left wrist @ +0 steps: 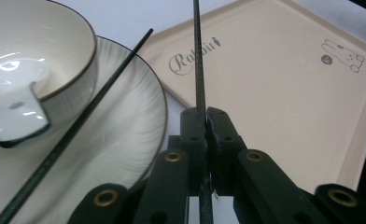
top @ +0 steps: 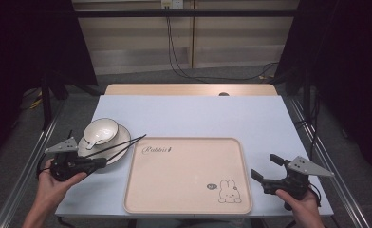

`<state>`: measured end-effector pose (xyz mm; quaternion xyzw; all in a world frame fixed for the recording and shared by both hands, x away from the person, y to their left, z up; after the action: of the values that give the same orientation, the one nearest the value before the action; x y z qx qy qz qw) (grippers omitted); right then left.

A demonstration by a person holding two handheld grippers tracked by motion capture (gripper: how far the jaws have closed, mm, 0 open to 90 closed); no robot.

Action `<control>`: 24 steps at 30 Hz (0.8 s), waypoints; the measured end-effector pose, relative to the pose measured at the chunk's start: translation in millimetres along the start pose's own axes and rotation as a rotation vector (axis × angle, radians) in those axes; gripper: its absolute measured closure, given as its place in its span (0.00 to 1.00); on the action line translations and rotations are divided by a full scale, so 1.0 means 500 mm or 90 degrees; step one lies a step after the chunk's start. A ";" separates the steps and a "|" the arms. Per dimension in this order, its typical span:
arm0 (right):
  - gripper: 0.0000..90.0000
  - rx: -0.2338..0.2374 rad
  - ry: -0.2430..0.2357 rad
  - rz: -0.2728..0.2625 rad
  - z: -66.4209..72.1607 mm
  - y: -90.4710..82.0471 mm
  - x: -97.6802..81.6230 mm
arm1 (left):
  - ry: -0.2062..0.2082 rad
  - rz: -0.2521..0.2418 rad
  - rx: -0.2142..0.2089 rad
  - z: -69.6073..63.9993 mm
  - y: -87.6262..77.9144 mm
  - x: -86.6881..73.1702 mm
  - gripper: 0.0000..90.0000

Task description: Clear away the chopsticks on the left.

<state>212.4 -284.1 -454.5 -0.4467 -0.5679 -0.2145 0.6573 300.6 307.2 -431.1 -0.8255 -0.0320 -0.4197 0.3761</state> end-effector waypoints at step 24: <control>0.07 0.001 -0.002 0.000 0.003 0.002 0.002 | -0.099 -0.054 0.060 -0.140 0.003 -0.011 0.96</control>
<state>212.8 -281.8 -454.0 -0.4467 -0.5692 -0.2135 0.6564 251.0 262.1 -410.5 -0.8347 -0.1155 -0.3681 0.3929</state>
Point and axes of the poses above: each handheld gripper's, and its own axes: y roughly forward along the jaws, x roughly out of its top, z roughly to its left, the point moved 2 cm from there along y, roughly forward along the jaws, and after that the axes turned 10 degrees about -y, right-handed, at the moved point
